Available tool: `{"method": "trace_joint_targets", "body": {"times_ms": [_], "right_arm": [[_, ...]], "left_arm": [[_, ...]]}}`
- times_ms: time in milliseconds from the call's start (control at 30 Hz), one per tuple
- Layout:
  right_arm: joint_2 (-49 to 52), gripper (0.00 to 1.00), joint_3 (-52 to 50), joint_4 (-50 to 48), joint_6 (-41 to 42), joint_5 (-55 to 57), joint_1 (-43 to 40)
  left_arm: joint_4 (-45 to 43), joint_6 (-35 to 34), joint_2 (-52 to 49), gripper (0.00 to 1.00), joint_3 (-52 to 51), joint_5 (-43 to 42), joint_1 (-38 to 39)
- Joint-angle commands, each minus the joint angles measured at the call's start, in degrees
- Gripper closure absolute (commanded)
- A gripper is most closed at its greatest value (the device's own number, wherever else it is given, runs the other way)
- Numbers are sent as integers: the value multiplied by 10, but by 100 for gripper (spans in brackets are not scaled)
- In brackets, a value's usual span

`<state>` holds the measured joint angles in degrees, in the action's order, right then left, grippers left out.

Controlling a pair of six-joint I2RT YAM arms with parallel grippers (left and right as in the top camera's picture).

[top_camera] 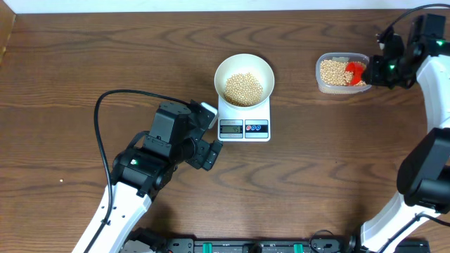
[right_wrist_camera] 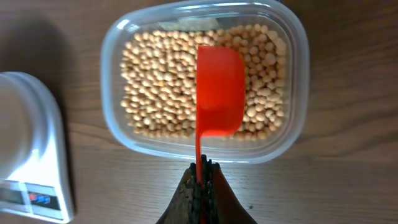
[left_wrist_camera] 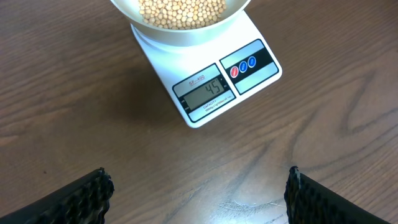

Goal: Scoop item into bowl and weigh 50g on scale
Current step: 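Dip the red scoop into the tub and scoop beans with the right gripper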

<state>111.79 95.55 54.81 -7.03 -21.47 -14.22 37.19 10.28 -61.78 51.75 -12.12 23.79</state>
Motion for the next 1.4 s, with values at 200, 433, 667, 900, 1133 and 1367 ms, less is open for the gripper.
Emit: {"method": "trace_joint_targets", "body": {"times_ms": [200,433,667,900,1133,1367], "right_arm": [[-29,99,9,-2,-5,-87,-25],[-52,99,9,-2,-5,-117,-42],[-55,99,9,-14,-5,-217,-36],[-55,99,9,-29,0,-261,-15],[-55,99,9,-39,4,-269,34],[-55,99,9,-67,19,-269,99]], "left_arm": [[0,-3,0,9,-2,-7,2],[0,-3,0,9,-2,-7,2],[0,-3,0,9,-2,-7,2],[0,-3,0,9,-2,-7,2],[0,-3,0,9,-2,-7,2],[0,-3,0,9,-2,-7,2]]}}
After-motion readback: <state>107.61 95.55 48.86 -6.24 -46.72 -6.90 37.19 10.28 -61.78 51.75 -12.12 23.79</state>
